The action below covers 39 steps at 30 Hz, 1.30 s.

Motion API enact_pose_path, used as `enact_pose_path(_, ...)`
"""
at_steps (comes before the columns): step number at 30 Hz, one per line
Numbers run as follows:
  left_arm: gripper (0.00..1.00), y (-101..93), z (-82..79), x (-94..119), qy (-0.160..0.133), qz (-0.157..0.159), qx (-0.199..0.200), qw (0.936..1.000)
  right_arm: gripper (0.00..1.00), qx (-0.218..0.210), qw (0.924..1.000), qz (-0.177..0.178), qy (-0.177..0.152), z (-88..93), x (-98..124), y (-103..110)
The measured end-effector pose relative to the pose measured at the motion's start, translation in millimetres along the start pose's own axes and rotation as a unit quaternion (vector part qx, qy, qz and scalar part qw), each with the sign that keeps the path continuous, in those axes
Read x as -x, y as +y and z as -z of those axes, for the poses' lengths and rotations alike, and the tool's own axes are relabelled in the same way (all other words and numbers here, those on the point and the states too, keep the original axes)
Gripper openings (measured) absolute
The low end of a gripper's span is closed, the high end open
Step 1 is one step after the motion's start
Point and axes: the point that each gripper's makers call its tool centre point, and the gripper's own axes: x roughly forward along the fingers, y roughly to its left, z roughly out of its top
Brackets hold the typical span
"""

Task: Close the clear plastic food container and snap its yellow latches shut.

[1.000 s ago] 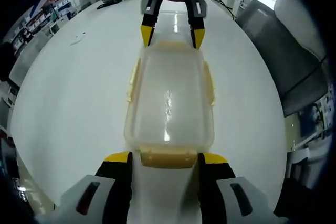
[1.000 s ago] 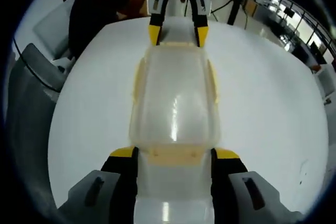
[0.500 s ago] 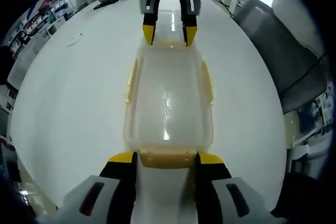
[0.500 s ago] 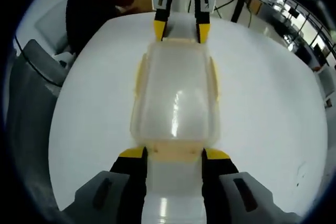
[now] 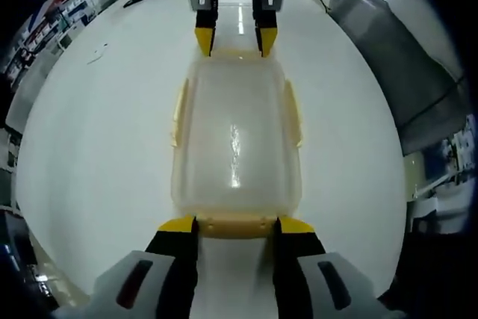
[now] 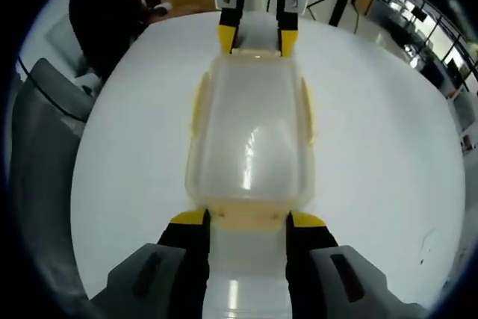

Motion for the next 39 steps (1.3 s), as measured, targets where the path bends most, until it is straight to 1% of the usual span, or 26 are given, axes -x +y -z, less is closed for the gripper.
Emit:
enact_pose_path(3, 0.33, -0.7, 0.5, 0.6, 0.003, -0.001, 0.002, 1.0, 0.36, 0.004, 1.0, 0.001, 0.008, 0.8, 1.8, 3.3)
enact_pose_path(6, 0.32, 0.4, 1.1, 0.8, -0.003, -0.002, 0.008, 1.0, 0.35, 0.008, 0.9999, -0.002, 0.011, 1.9, 2.0, 2.0)
enact_pose_path(7, 0.32, -0.2, 1.2, 0.9, 0.0, -0.002, 0.008, 1.0, 0.35, 0.012, 0.9998, -0.002, 0.013, 2.5, 3.1, 2.6)
enact_pose_path(8, 0.32, -2.4, 1.3, 1.2, 0.01, -0.002, 0.003, 0.9999, 0.35, 0.015, 0.9997, 0.0, 0.017, 2.4, 3.8, 2.7)
enact_pose_path(10, 0.32, -5.3, 0.0, 3.6, 0.016, 0.0, 0.004, 0.9999, 0.35, 0.024, 0.9993, 0.0, 0.028, 2.0, 6.0, 3.6)
enact_pose_path(14, 0.32, -1.9, -3.1, 18.1, 0.014, -0.006, 0.01, 0.9998, 0.35, 0.027, 0.9991, 0.002, 0.034, 0.0, 16.1, 0.7)
enact_pose_path(20, 0.32, -3.2, -9.4, 28.6, 0.019, -0.009, 0.01, 0.9997, 0.35, 0.035, 0.9987, 0.004, 0.038, -2.3, 31.5, 0.5)
enact_pose_path(26, 0.32, -8.4, -15.5, 41.2, 0.018, -0.008, 0.012, 0.9997, 0.35, 0.039, 0.9985, 0.0, 0.039, -5.2, 46.2, 3.2)
enact_pose_path(32, 0.32, -12.4, -20.0, 61.8, 0.024, -0.005, 0.02, 0.9995, 0.35, 0.042, 0.9985, -0.004, 0.036, -16.4, 67.8, 5.4)
enact_pose_path(39, 0.32, -16.7, -31.9, 80.7, 0.022, -0.005, 0.019, 0.9996, 0.35, 0.045, 0.9982, -0.008, 0.04, -18.7, 88.3, 9.5)
